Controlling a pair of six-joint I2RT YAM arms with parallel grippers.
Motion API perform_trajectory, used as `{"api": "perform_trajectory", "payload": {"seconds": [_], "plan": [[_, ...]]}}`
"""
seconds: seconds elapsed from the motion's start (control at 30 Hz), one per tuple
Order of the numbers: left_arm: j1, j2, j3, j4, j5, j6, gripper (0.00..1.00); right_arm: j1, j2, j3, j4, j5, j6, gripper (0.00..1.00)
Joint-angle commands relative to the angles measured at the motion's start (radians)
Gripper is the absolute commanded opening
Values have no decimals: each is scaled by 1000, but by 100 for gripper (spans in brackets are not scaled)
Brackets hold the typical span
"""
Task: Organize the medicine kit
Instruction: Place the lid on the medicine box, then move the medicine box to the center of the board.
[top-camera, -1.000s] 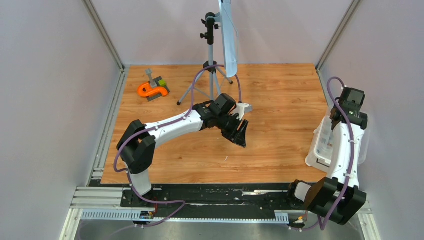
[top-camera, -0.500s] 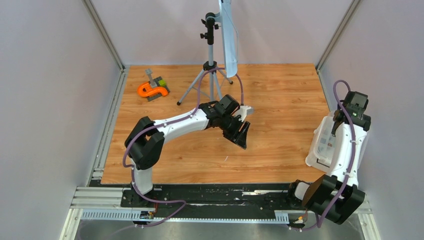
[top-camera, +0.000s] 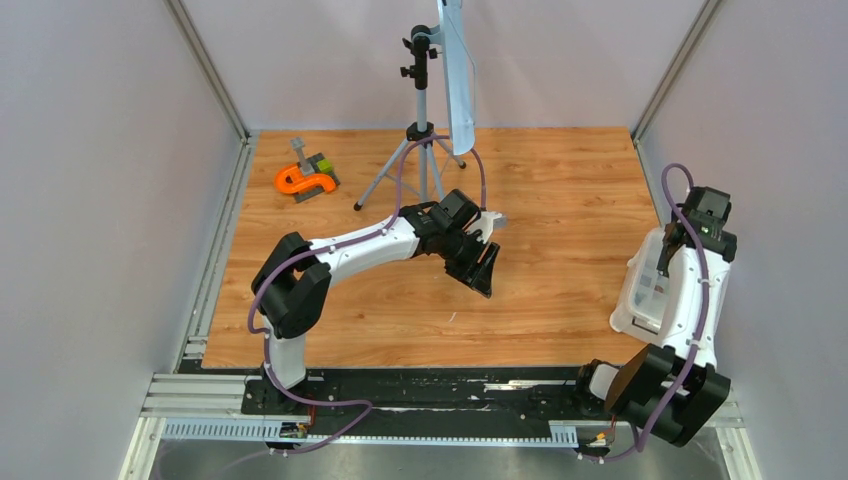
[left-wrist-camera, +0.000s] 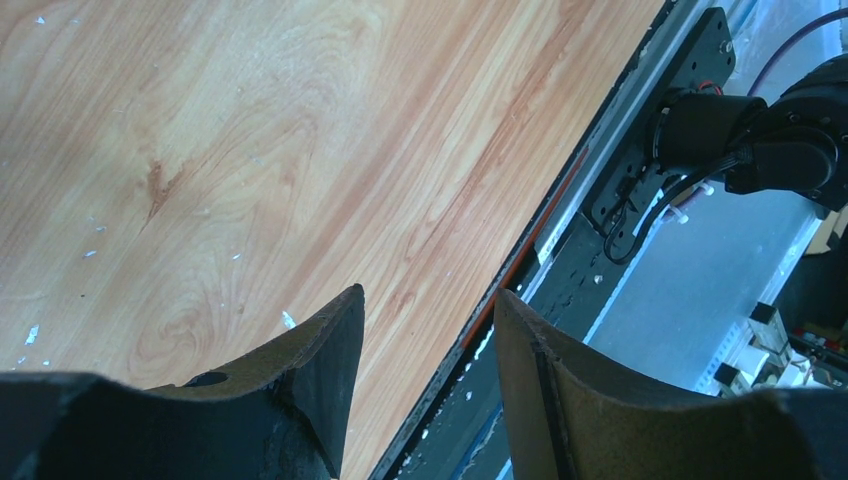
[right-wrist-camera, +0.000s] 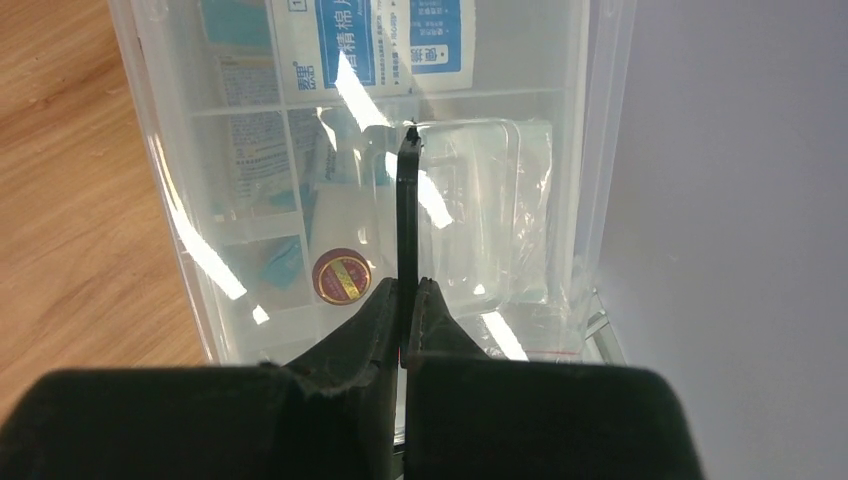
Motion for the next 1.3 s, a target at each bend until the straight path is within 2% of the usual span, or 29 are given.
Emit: {"api": "perform_trajectory", "payload": {"seconds": [0.0, 0.37, 0.53, 0.9, 1.1, 1.27], "plan": [[-3, -1, 12, 24, 7, -10, 59, 14, 54, 58, 52, -60, 7, 0], [-4, 23, 13, 8, -19, -1, 59, 127, 162, 61, 4, -164, 26, 0], [-5, 23, 0, 9, -24, -2, 59, 160, 145, 60, -23, -312, 23, 0], [-3, -33, -15, 10, -47, -7, 59, 407, 136, -17, -84, -417, -10, 0], [-3, -44, -25, 7, -52, -7, 59, 574, 70, -86, -116, -486, -71, 0], [-2, -59, -55, 13, -49, -14, 58, 665, 30, -128, -140, -526, -112, 0]]}}
